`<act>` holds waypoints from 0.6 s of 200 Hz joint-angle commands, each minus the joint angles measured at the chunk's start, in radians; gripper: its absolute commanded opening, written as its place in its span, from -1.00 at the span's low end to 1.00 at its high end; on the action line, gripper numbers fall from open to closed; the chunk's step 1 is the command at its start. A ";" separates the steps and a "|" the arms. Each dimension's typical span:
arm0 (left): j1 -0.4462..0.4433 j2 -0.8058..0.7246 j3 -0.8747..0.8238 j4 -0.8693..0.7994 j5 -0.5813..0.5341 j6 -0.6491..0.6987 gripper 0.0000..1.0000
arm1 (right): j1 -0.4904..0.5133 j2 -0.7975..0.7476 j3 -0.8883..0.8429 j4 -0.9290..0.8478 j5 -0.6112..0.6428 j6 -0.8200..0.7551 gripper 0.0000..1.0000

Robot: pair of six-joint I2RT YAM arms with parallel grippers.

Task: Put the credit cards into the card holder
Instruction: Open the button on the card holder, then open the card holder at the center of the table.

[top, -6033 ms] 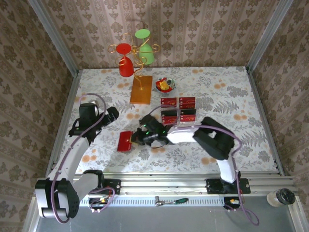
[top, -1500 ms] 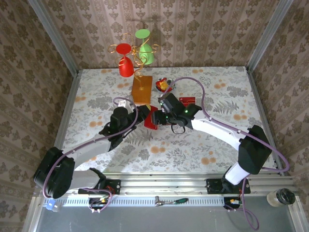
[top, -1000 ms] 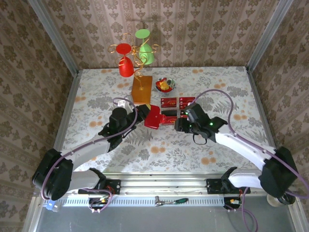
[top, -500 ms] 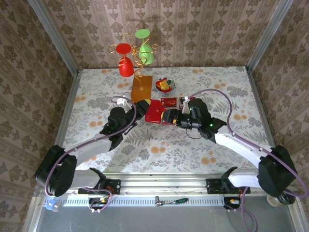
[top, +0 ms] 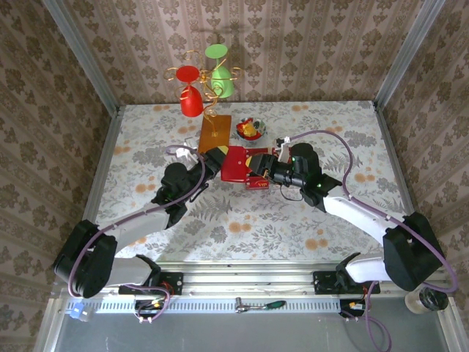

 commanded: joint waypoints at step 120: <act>-0.011 0.049 0.020 0.140 -0.009 -0.058 -1.00 | -0.023 0.086 -0.044 0.179 -0.117 0.088 -0.27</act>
